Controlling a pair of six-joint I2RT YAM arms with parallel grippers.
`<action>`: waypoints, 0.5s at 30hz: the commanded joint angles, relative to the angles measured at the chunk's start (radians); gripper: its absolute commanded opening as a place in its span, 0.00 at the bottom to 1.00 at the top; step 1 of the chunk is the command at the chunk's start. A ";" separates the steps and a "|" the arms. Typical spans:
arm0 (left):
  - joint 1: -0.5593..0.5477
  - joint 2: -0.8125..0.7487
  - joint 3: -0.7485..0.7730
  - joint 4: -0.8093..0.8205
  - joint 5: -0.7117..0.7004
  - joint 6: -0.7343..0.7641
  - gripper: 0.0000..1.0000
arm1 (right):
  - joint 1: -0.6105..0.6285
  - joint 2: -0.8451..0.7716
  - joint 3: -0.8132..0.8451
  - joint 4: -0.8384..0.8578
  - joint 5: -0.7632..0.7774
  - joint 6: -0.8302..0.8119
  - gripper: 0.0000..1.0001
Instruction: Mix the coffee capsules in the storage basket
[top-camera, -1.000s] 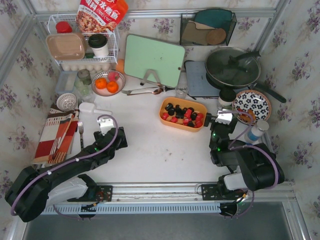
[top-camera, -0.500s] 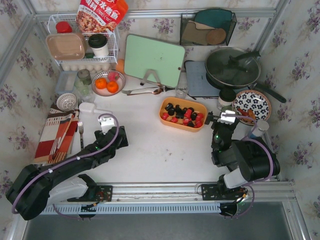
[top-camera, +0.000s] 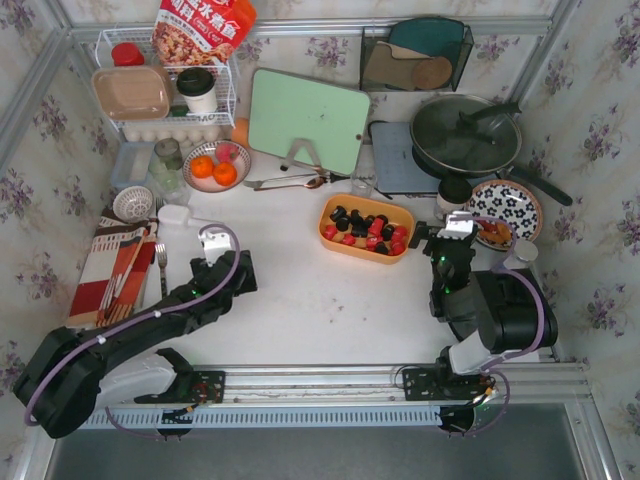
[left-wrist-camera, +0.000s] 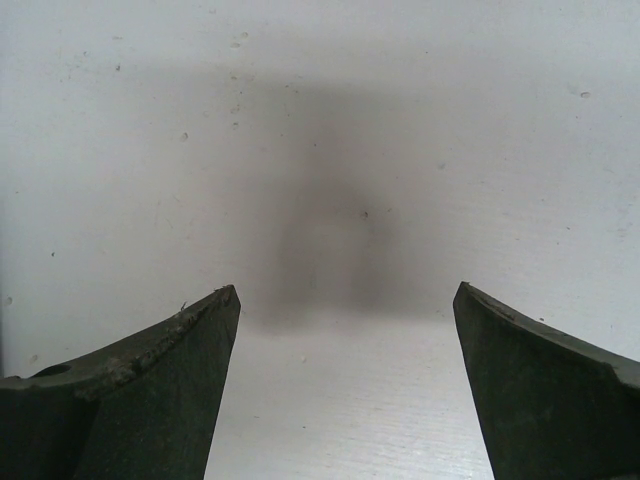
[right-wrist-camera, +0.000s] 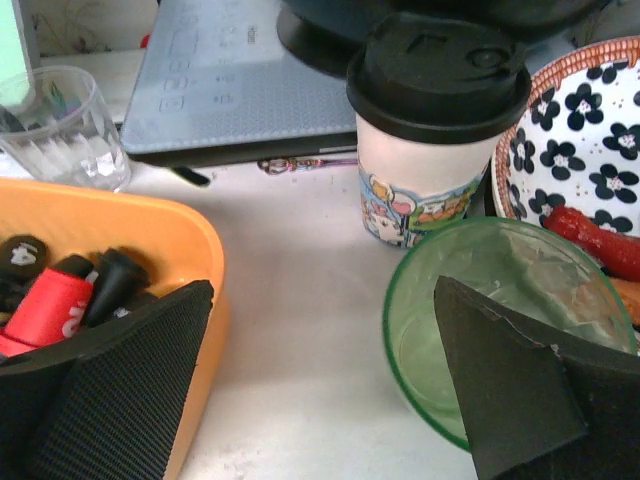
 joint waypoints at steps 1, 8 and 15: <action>0.001 -0.034 0.006 -0.008 -0.006 0.039 0.90 | -0.003 0.000 -0.005 0.012 -0.055 0.015 1.00; 0.003 -0.294 -0.011 0.003 -0.141 0.198 0.93 | -0.002 0.005 0.000 0.016 -0.076 0.002 1.00; 0.073 -0.276 -0.103 0.449 -0.069 0.704 0.99 | -0.001 0.001 0.002 0.009 -0.086 0.000 1.00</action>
